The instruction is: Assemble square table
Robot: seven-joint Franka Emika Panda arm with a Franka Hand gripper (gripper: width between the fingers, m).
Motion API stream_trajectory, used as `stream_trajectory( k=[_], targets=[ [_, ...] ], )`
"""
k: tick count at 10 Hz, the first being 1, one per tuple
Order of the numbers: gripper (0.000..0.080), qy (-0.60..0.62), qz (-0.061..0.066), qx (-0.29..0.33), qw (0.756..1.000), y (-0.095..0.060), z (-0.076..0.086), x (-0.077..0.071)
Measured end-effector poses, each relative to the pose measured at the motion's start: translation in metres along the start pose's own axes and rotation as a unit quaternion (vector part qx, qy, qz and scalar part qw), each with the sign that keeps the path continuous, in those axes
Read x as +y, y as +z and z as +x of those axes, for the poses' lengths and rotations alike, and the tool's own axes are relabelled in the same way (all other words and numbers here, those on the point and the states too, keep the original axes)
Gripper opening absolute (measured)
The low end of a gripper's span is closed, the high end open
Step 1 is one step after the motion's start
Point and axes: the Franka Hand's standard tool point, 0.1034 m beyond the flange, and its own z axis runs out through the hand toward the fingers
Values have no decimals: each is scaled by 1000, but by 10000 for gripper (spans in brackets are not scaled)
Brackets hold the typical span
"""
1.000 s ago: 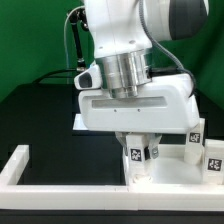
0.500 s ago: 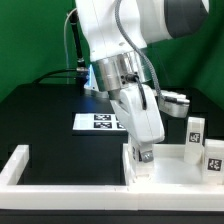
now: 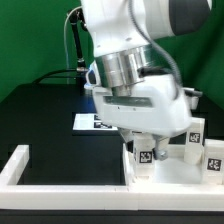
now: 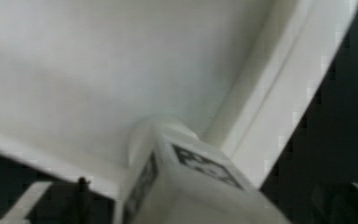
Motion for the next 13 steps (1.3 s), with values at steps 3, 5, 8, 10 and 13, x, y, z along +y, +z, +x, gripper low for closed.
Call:
stream_trajectory(
  k=[3,5,8,10,13],
  targets=[
    [648,-119,-1,0,993,2,1,2],
    [648,-351,-39,6,936,1,7,6],
    [526,-371,-37,5,928,2,6,5],
    [289,-334,-35,6,942,2,6,4],
    [289,-195,-34,15,980,2,9,6]
  ],
)
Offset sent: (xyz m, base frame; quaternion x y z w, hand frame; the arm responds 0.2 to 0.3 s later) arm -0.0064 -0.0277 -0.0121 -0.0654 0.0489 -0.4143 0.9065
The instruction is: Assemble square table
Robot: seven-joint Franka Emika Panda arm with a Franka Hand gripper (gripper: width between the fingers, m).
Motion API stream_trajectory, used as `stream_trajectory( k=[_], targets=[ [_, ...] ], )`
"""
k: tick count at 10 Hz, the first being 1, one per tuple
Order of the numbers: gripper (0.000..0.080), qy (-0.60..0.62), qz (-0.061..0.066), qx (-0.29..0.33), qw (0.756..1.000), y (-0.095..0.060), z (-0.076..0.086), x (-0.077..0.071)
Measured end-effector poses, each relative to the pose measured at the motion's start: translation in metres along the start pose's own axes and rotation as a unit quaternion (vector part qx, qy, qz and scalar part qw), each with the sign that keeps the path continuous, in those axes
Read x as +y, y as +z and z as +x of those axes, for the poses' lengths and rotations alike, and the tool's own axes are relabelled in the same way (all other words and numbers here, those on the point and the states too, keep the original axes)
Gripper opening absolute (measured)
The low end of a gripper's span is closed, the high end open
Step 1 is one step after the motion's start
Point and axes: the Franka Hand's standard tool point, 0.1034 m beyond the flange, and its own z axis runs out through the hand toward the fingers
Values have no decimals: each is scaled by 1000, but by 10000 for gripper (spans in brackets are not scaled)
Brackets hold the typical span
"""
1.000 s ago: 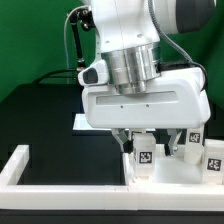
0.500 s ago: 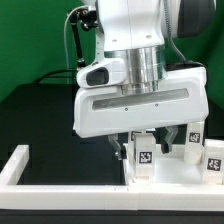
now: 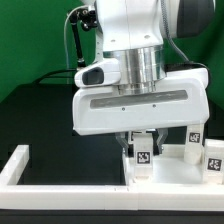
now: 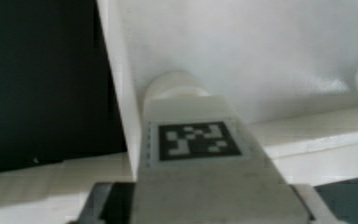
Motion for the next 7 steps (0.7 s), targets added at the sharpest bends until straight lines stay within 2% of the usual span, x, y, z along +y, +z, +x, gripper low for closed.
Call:
stream_trajectory(
  k=[1,2,3,4,5,6,7],
  targets=[
    [289,96,4,-2,995,0,0,2],
    [289,200,7,-5,980,1,0,3],
    [289,297,9,-9,955,1,-1,3],
    [289,379,18,-14,925,2,-3,2],
    [291,421,31,-15,906,1,-3,4],
    [291,430,31,-15,902,1,-4,4],
    [291,467,32,-17,884,1,-4,4]
  ],
)
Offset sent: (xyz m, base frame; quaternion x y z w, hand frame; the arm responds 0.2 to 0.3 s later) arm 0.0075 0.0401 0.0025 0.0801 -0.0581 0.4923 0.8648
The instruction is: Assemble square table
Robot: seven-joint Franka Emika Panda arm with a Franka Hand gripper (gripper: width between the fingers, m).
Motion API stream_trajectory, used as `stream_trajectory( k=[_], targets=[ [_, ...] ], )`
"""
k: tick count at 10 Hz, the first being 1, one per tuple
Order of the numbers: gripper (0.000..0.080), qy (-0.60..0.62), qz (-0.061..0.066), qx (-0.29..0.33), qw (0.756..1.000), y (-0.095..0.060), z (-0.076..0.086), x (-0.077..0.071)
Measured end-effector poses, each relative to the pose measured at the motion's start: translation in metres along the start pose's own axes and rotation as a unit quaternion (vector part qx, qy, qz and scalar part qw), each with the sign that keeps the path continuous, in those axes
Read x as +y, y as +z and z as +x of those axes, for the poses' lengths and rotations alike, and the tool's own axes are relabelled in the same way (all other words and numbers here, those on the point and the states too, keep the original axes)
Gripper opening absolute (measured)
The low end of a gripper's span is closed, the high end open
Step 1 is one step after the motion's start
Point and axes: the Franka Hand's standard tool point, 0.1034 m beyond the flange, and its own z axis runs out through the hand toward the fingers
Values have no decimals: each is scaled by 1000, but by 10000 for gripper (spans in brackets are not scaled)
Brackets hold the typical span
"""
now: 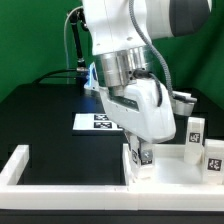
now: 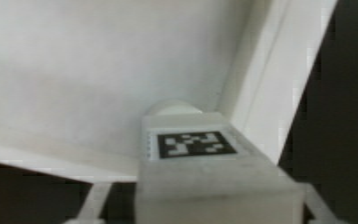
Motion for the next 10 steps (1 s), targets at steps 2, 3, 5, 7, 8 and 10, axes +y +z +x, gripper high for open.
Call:
stream_trajectory(
  k=[2,3,5,7,8,10],
  targets=[
    [291,105,13,-4,994,1,0,1],
    [291,135,25,-6,990,1,-1,3],
    [291,65,21,-4,998,1,-3,3],
    [601,-171,-18,1,985,-3,-17,-3],
    [635,-221,-24,-2,975,-3,-21,-3],
    [645,-282,-25,-4,959,-3,-19,-2]
  ],
)
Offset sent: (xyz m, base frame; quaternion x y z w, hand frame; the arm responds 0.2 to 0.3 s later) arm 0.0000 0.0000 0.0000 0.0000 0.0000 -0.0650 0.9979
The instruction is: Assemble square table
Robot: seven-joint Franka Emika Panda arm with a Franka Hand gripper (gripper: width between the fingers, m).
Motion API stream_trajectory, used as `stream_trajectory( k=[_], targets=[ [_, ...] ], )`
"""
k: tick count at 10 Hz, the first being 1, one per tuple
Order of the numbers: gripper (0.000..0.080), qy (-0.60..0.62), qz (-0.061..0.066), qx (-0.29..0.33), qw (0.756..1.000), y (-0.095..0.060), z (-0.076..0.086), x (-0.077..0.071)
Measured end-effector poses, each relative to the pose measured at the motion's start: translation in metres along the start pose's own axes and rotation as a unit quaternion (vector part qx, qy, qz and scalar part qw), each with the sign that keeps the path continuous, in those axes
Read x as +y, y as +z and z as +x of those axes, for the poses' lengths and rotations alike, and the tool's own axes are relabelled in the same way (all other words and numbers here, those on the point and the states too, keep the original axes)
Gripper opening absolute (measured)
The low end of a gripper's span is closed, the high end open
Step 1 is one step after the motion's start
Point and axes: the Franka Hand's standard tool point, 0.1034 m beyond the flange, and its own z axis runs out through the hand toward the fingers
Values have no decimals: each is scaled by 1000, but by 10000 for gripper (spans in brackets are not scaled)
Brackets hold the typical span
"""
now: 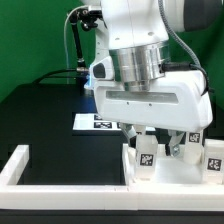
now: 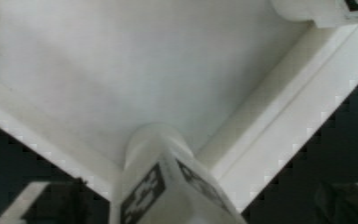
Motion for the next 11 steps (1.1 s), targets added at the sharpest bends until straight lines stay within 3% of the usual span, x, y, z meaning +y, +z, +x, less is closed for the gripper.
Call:
stream_trajectory(
  k=[1,3,4,5,7,8,10,11],
  targets=[
    [645,-85,-10,5,996,-1,2,1],
    [649,-299,-43,15,953,-1,9,2],
    [649,-344,-45,10,938,2,10,1],
    [649,-319,-42,11,947,2,10,0],
    [386,-318,-42,10,947,3,10,0],
    [295,-262,-42,12,964,3,11,3],
    [295,-199,-39,15,979,3,12,4],
    [295,-103,-29,21,994,2,15,5]
  ],
)
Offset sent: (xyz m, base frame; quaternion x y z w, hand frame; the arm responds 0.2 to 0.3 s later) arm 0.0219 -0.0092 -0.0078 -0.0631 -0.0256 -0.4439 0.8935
